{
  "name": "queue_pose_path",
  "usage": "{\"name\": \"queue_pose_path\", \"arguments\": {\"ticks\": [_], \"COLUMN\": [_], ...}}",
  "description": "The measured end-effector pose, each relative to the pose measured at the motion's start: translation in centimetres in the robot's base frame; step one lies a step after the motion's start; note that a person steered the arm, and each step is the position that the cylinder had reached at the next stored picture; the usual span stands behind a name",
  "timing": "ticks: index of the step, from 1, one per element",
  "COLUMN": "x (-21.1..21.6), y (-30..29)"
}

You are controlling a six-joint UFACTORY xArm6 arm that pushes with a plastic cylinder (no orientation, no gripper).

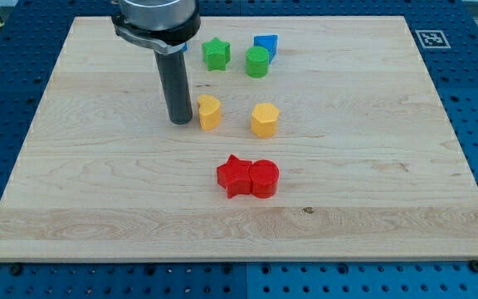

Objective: Push the yellow heart closer to the yellow hexagon

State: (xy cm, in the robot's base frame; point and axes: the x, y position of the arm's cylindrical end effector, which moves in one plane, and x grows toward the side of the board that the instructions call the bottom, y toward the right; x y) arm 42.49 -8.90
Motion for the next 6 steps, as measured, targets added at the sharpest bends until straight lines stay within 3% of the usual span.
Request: {"name": "queue_pose_path", "arguments": {"ticks": [6], "x": [-0.5], "y": [5.8]}}
